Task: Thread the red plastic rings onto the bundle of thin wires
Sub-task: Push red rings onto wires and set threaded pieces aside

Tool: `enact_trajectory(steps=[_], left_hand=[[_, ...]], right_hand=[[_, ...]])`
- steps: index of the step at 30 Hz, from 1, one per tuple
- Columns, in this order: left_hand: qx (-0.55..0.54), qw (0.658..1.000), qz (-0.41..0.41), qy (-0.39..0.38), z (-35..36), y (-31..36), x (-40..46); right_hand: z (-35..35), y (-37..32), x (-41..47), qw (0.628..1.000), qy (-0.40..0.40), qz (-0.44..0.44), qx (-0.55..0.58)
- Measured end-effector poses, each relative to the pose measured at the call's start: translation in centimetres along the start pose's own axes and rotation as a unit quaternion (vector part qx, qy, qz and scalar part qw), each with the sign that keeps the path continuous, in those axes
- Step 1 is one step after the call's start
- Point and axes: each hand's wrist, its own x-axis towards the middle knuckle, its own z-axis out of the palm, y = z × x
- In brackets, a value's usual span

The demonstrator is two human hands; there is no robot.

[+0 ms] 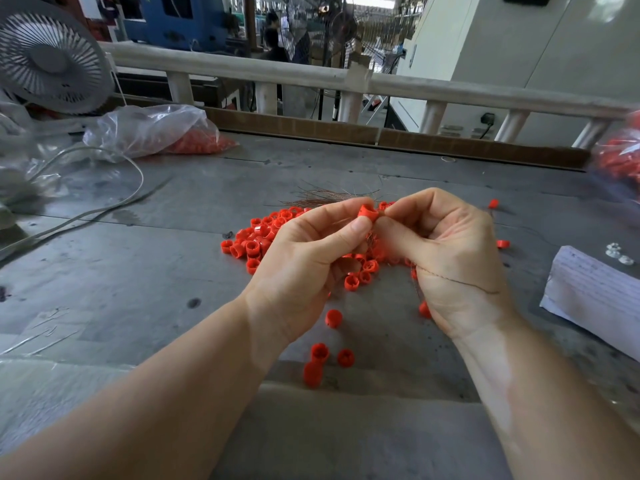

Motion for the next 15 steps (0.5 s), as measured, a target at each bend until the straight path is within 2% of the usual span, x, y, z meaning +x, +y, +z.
enact_trajectory(steps=[5,15], left_hand=[[0.007,1.000,0.021,-0.003,0.01,-0.14,-0.07],[-0.049,0.999,-0.009,0.012,0.04,-0.02,0.09]], right_hand=[[-0.22,0.16,0.09,1.000,0.013,0.014,0.007],[-0.31,0.31,0.03,1.000,0.004,0.000,-0.012]])
